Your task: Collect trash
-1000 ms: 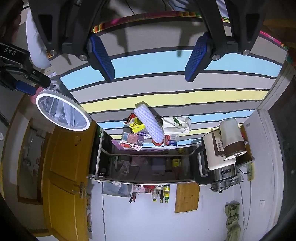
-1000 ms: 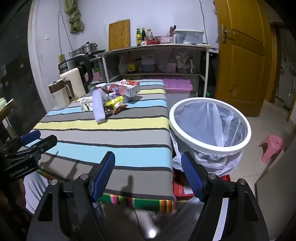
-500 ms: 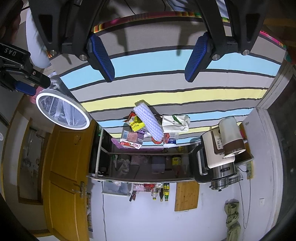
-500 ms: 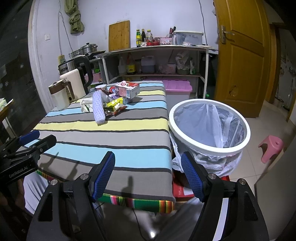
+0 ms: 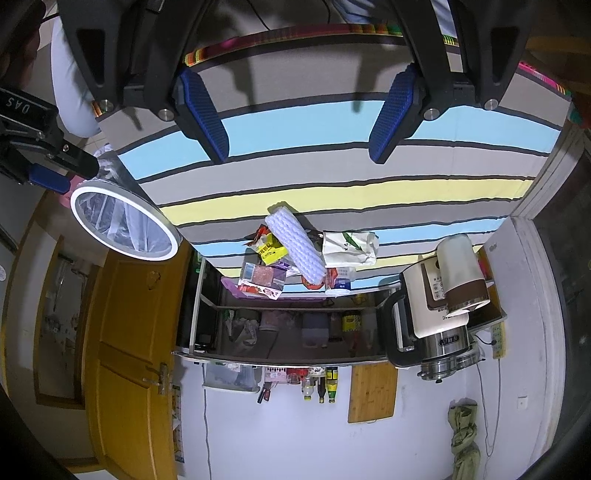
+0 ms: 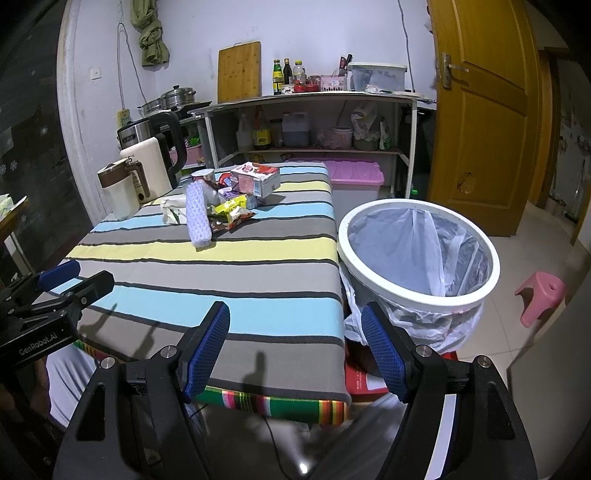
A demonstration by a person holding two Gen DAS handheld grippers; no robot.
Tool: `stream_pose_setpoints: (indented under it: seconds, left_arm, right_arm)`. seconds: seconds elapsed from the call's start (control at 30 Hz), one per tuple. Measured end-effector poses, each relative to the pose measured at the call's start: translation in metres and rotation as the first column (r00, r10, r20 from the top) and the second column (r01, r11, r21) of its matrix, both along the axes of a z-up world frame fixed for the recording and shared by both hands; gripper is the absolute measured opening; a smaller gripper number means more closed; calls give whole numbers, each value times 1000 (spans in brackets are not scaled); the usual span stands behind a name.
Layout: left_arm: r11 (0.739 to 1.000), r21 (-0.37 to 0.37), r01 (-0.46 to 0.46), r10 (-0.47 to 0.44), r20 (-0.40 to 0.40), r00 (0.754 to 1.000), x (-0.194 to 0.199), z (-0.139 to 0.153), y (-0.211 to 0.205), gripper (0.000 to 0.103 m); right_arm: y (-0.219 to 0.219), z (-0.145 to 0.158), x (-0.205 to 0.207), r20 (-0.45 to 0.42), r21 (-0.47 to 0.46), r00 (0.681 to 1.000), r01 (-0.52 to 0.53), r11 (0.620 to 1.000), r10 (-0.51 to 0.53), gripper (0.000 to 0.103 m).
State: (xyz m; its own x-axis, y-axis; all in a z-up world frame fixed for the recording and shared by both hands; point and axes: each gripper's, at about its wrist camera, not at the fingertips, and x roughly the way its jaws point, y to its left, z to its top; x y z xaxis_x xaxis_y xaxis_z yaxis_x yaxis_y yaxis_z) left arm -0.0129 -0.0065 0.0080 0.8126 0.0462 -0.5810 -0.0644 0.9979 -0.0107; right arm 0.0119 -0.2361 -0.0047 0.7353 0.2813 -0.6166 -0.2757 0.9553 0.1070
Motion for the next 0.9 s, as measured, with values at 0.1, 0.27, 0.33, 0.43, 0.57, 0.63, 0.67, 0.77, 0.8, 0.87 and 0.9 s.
stream_pose_setpoints:
  seconds: [0.1, 0.27, 0.33, 0.43, 0.57, 0.63, 0.67, 0.77, 0.8, 0.87, 0.9]
  left_arm:
    - [1000, -2, -2, 2, -4, 1000, 1, -1, 1, 78]
    - [1000, -8, -7, 7, -7, 1000, 1, -2, 2, 78]
    - [1000, -8, -8, 7, -7, 1000, 1, -2, 2, 78]
    - [1000, -8, -6, 6, -8, 1000, 2, -2, 2, 78]
    - [1000, -7, -7, 7, -6, 1000, 1, -2, 3, 78]
    - [1000, -8, -7, 7, -6, 1000, 2, -2, 2, 78]
    - [1000, -8, -7, 7, -6, 1000, 2, -2, 2, 78]
    - [1000, -7, -6, 6, -7, 1000, 2, -2, 2, 78]
    - [1000, -8, -6, 6, -7, 1000, 2, -2, 2, 78]
    - [1000, -7, -7, 7, -7, 1000, 2, -2, 2, 78]
    - [1000, -7, -7, 7, -7, 1000, 2, -2, 2, 78]
  right_arm:
    - [0, 0, 0, 1, 0, 1000, 0, 1000, 0, 74]
    - [0, 1, 0, 2, 0, 1000, 0, 1000, 0, 74]
    - [0, 1, 0, 2, 0, 1000, 0, 1000, 0, 74]
    - [0, 1, 0, 2, -1, 1000, -1, 1000, 1, 74]
    - [0, 1, 0, 3, -1, 1000, 0, 1000, 0, 74]
    - [0, 1, 0, 2, -1, 1000, 0, 1000, 0, 74]
    - [0, 1, 0, 2, -1, 1000, 0, 1000, 0, 74]
    - [0, 1, -1, 3, -2, 1000, -1, 1000, 1, 74]
    - [0, 1, 0, 2, -1, 1000, 0, 1000, 0, 74]
    - [1, 1, -1, 3, -2, 1000, 0, 1000, 0, 74]
    - [1, 0, 0, 3, -2, 1000, 0, 1000, 0, 74]
